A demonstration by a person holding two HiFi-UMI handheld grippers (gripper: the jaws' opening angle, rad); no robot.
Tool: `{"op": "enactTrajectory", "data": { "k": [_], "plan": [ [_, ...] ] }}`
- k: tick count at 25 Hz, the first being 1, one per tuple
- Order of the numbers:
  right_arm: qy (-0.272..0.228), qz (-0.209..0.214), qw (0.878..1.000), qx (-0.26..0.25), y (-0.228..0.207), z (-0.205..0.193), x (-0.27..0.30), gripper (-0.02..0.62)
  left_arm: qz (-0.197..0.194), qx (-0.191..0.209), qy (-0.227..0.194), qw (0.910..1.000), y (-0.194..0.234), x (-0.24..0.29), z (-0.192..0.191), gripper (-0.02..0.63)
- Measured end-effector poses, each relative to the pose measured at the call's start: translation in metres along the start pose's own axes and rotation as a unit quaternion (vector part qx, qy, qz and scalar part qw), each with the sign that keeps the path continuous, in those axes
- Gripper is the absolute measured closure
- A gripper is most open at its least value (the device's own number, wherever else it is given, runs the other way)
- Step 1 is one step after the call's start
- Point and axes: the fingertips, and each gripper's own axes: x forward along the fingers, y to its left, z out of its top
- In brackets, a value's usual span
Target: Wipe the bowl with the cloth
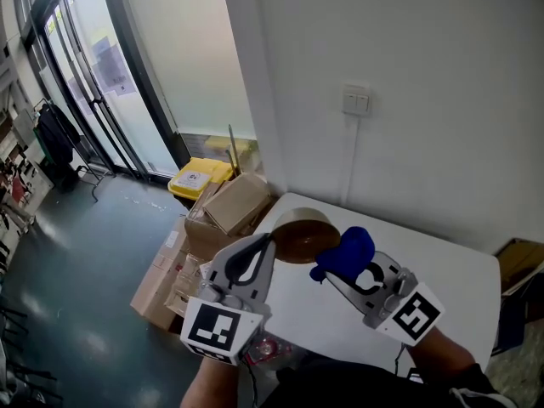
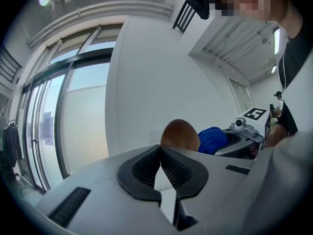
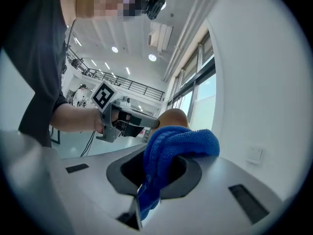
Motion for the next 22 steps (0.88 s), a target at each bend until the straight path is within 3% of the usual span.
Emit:
{"op": "enactTrajectory", "data": {
  "k": [4, 7, 10, 15, 22],
  "plan": [
    [-0.020, 0.063, 0.997, 0.045, 0.006, 0.012, -0.010, 0.552, -0.019, 0.016, -0.001, 0.9997, 0.000, -0.007, 0.005, 0.589],
    [-0.051, 0.109, 0.990, 0.070, 0.010, 0.024, -0.018, 0.552, -0.027, 0.083, 0.005, 0.9962, -0.005, -0.011, 0.011, 0.592],
    [-0.037, 0.102, 0.993, 0.053, 0.005, 0.021, -0.019, 0.552, -0.034, 0.135, 0.018, 0.9901, -0.016, -0.012, 0.012, 0.592],
    [-0.046, 0.110, 0.990, 0.081, 0.002, 0.023, -0.024, 0.552, -0.048, 0.143, 0.025, 0.9883, -0.028, -0.014, 0.010, 0.591],
    [-0.060, 0.117, 0.988, 0.079, -0.001, 0.035, -0.027, 0.552, -0.065, 0.175, 0.046, 0.9814, -0.040, -0.020, 0.011, 0.591]
  ]
}}
